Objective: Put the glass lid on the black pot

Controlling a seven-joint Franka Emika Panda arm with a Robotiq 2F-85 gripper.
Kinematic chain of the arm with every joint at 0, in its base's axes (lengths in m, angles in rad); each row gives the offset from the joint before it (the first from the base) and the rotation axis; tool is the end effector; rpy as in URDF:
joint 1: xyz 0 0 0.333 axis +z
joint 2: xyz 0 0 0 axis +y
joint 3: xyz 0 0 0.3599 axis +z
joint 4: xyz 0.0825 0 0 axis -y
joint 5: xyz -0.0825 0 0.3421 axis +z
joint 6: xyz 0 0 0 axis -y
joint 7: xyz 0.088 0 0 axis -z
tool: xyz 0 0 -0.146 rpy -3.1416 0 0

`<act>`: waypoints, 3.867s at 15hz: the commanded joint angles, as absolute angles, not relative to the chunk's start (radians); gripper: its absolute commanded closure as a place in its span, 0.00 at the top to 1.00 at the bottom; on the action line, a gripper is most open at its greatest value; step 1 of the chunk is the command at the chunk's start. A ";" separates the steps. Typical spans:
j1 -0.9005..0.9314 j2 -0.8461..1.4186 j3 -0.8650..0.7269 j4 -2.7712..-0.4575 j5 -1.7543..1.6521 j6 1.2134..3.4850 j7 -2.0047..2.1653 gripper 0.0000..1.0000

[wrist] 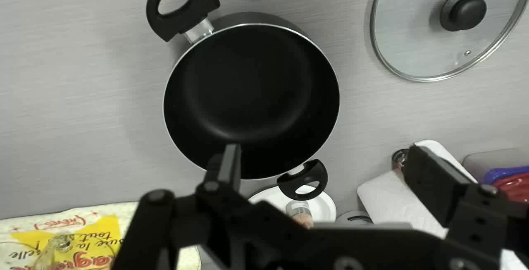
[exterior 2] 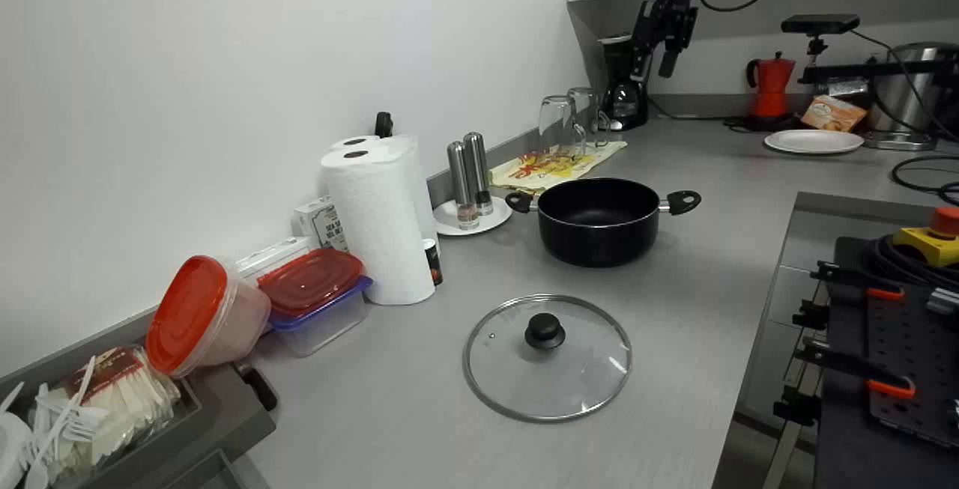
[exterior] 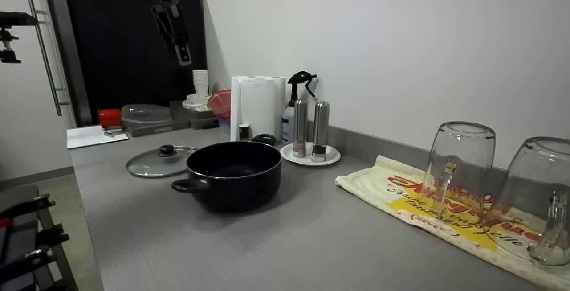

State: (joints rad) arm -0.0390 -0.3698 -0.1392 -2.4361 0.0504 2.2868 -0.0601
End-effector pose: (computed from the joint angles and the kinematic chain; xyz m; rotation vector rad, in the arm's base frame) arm 0.3988 -0.0730 0.4838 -3.0483 0.2187 -0.3461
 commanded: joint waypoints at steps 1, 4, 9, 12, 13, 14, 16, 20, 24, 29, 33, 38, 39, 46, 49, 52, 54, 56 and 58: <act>-0.052 -0.369 -0.127 -2.434 0.056 2.284 -0.065 1.00; -0.052 -0.369 -0.127 -2.434 0.056 2.284 -0.065 1.00; -0.050 -0.361 -0.130 -2.427 0.061 2.287 -0.074 1.00; -0.024 -0.318 -0.126 -2.394 0.079 2.312 -0.109 1.00; -0.010 -0.295 -0.120 -2.378 0.088 2.324 -0.126 1.00; 0.007 -0.271 -0.114 -2.359 0.099 2.338 -0.144 1.00; 0.047 -0.216 -0.097 -2.313 0.134 2.367 -0.190 1.00; 0.123 -0.071 -0.042 -2.180 0.229 2.421 -0.303 1.00; 0.152 0.069 0.039 -2.038 0.321 2.428 -0.423 1.00; 0.134 0.186 0.153 -1.977 0.403 2.384 -0.563 1.00; 0.118 0.245 0.209 -1.995 0.407 2.343 -0.591 1.00; 0.120 0.273 0.251 -2.058 0.374 2.291 -0.627 1.00; 0.128 0.276 0.258 -2.081 0.356 2.296 -0.643 1.00; 0.174 0.286 0.285 -2.250 0.133 2.400 -0.738 1.00; 0.191 0.292 0.272 -2.307 -0.019 2.541 -0.714 1.00; 0.193 0.305 0.257 -2.336 -0.145 2.690 -0.678 1.00; 0.191 0.317 0.243 -2.339 -0.205 2.766 -0.654 1.00; 0.195 0.337 0.222 -2.330 -0.266 2.827 -0.622 1.00; 0.201 0.362 0.196 -2.312 -0.327 2.868 -0.593 1.00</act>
